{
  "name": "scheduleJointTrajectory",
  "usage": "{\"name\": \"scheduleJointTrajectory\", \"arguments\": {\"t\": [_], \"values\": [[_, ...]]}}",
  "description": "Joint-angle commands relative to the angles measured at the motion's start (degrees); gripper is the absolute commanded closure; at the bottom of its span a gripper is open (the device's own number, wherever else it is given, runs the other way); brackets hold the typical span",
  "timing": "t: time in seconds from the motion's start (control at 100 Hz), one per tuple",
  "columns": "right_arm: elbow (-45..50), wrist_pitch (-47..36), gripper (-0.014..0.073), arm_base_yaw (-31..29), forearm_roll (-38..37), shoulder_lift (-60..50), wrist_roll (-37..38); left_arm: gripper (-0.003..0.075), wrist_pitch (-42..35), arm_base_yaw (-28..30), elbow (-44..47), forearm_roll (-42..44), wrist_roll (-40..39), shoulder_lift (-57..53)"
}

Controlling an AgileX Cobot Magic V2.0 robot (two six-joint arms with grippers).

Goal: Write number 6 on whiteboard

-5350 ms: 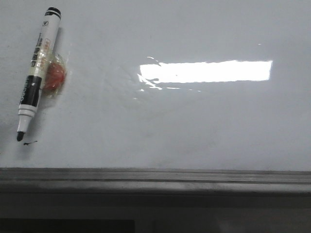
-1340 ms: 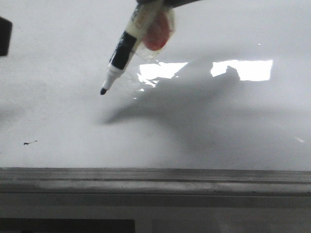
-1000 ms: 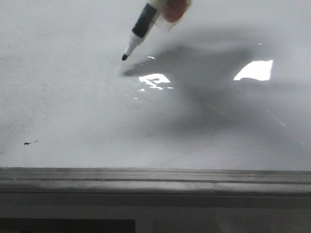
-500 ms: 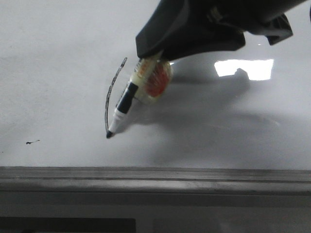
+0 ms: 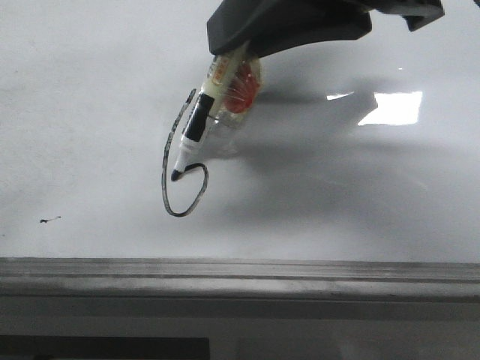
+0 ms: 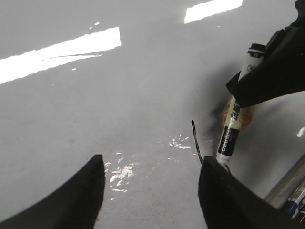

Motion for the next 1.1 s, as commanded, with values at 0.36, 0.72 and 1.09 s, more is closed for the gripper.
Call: {"name": "scheduleJointTrajectory", "arguments": {"t": [0.36, 0.72, 1.09], "values": [[-1.39, -1.25, 0.0657, 8.85, -1.29, -8.41, -1.49, 0.0323, -7.23, -10.23, -1.98, 1.28, -0.61, 2.49], [-1.39, -0.94, 0.0657, 13.39, -1.29, -7.92, -1.49, 0.0323, -12.28, -19.72, -1.98, 2.58, -0.5, 14.91], [-1.39, 1.31, 0.0657, 13.39, -0.39, -7.92, -1.49, 0.0689, -16.05, -18.5, -1.98, 1.17, -0.61, 20.86]]}}
